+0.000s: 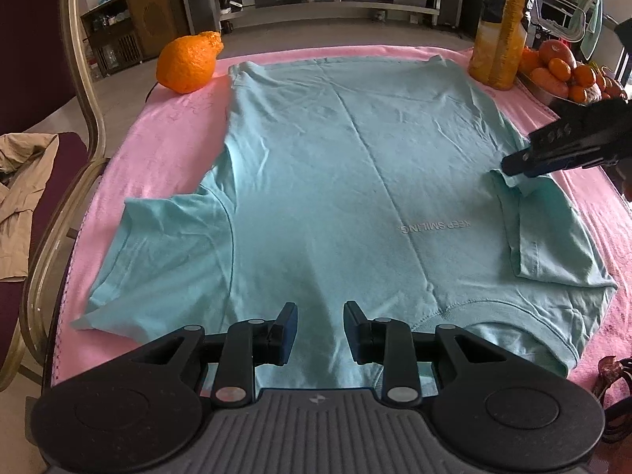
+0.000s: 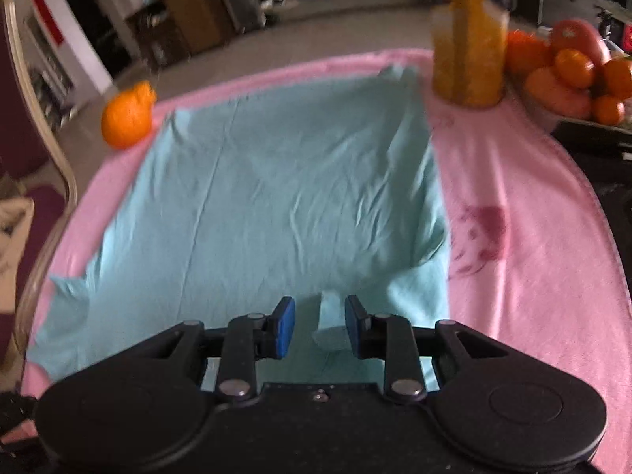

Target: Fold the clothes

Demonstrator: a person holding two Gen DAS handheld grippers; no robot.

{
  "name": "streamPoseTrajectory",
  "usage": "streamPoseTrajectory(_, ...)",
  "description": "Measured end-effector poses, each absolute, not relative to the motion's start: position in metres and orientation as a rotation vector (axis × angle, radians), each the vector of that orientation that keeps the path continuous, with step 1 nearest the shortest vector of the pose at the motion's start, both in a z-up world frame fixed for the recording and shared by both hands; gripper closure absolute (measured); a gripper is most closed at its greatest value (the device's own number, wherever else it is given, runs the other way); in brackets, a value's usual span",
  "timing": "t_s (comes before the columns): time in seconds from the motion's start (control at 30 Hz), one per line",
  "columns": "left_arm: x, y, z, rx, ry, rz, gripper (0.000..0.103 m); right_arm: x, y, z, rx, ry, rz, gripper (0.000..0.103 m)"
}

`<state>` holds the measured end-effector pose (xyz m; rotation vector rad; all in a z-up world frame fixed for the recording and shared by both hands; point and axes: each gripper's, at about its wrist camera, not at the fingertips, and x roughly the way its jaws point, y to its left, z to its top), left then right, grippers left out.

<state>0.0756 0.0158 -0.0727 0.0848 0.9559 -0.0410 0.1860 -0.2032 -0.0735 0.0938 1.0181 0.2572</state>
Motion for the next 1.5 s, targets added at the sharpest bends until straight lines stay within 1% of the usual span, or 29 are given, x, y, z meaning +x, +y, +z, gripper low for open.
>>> streamPoseTrajectory(0.07, 0.076, 0.016, -0.072, 0.079, 0.959, -0.041, 0.073, 0.183, -0.19, -0.075, 0.002, 1.017, 0.258, 0.064)
streamPoseTrajectory(0.13, 0.077, 0.015, -0.072, 0.074, 0.963, -0.045, 0.072, 0.179, -0.179, -0.079, -0.103, 1.008, 0.242, 0.063)
streamPoseTrajectory(0.17, 0.077, 0.015, -0.072, 0.073, 0.964, -0.048, 0.072, 0.177, -0.174, -0.081, -0.158, 1.006, 0.232, 0.065)
streamPoseTrajectory(0.23, 0.076, 0.015, -0.073, 0.074, 0.963, -0.048, 0.072, 0.174, -0.165, -0.088, -0.247, 1.008, 0.218, 0.078)
streamPoseTrajectory(0.27, 0.076, 0.016, -0.073, 0.074, 0.963, -0.045, 0.072, 0.173, -0.164, -0.09, -0.27, 1.008, 0.213, 0.094)
streamPoseTrajectory(0.33, 0.076, 0.016, -0.073, 0.071, 0.964, -0.041, 0.072, 0.174, -0.165, -0.091, -0.269, 0.995, 0.194, 0.098)
streamPoseTrajectory(0.4, 0.076, 0.016, -0.073, 0.07, 0.965, -0.037, 0.072, 0.175, -0.173, -0.082, -0.189, 0.953, 0.182, 0.099)
streamPoseTrajectory(0.5, 0.077, 0.016, -0.074, 0.074, 0.969, -0.034, 0.072, 0.187, -0.194, -0.072, 0.069, 0.906, 0.229, 0.099)
streamPoseTrajectory(0.57, 0.078, 0.015, -0.076, 0.075, 0.976, -0.035, 0.072, 0.194, -0.207, -0.076, 0.187, 0.902, 0.236, 0.098)
streamPoseTrajectory(0.63, 0.079, 0.016, -0.077, 0.074, 0.983, -0.037, 0.072, 0.2, -0.212, -0.088, 0.212, 0.947, 0.217, 0.093)
streamPoseTrajectory(0.73, 0.079, 0.017, -0.076, 0.065, 0.985, -0.041, 0.072, 0.199, -0.21, -0.095, 0.162, 0.994, 0.179, 0.08)
streamPoseTrajectory(0.8, 0.079, 0.017, -0.075, 0.068, 0.979, -0.041, 0.072, 0.187, -0.21, -0.081, 0.136, 0.953, 0.176, 0.06)
streamPoseTrajectory(0.87, 0.078, 0.017, -0.075, 0.073, 0.974, -0.039, 0.072, 0.169, -0.212, -0.065, 0.109, 0.902, 0.174, 0.054)
streamPoseTrajectory(0.97, 0.077, 0.018, -0.075, 0.072, 0.972, -0.031, 0.072, 0.141, -0.214, -0.052, 0.059, 0.866, 0.197, 0.054)
streamPoseTrajectory(1.03, 0.077, 0.019, -0.075, 0.071, 0.972, -0.023, 0.072, 0.128, -0.213, -0.054, 0.079, 0.907, 0.254, 0.058)
streamPoseTrajectory(1.1, 0.077, 0.02, -0.075, 0.071, 0.974, -0.015, 0.072, 0.121, -0.212, -0.067, 0.117, 0.983, 0.3, 0.07)
streamPoseTrajectory(1.2, 0.077, 0.021, -0.077, 0.077, 0.975, -0.009, 0.072, 0.123, -0.215, -0.087, 0.168, 1.063, 0.28, 0.071)
streamPoseTrajectory(1.27, 0.077, 0.021, -0.077, 0.084, 0.975, -0.006, 0.072, 0.124, -0.213, -0.092, 0.154, 1.065, 0.265, 0.071)
streamPoseTrajectory(1.3, 0.077, 0.021, -0.078, 0.087, 0.975, -0.005, 0.072, 0.124, -0.212, -0.094, 0.141, 1.064, 0.256, 0.074)
streamPoseTrajectory(1.33, 0.077, 0.021, -0.078, 0.088, 0.975, -0.005, 0.072, 0.124, -0.21, -0.096, 0.128, 1.062, 0.247, 0.078)
streamPoseTrajectory(1.37, 0.077, 0.021, -0.078, 0.088, 0.975, -0.004, 0.072, 0.123, -0.207, -0.098, 0.106, 1.058, 0.237, 0.093)
streamPoseTrajectory(1.4, 0.077, 0.021, -0.078, 0.089, 0.975, -0.004, 0.072, 0.118, -0.202, -0.098, 0.058, 1.048, 0.228, 0.101)
streamPoseTrajectory(1.5, 0.077, 0.021, -0.077, 0.09, 0.974, -0.003, 0.072, 0.109, -0.199, -0.095, 0.024, 1.027, 0.263, 0.102)
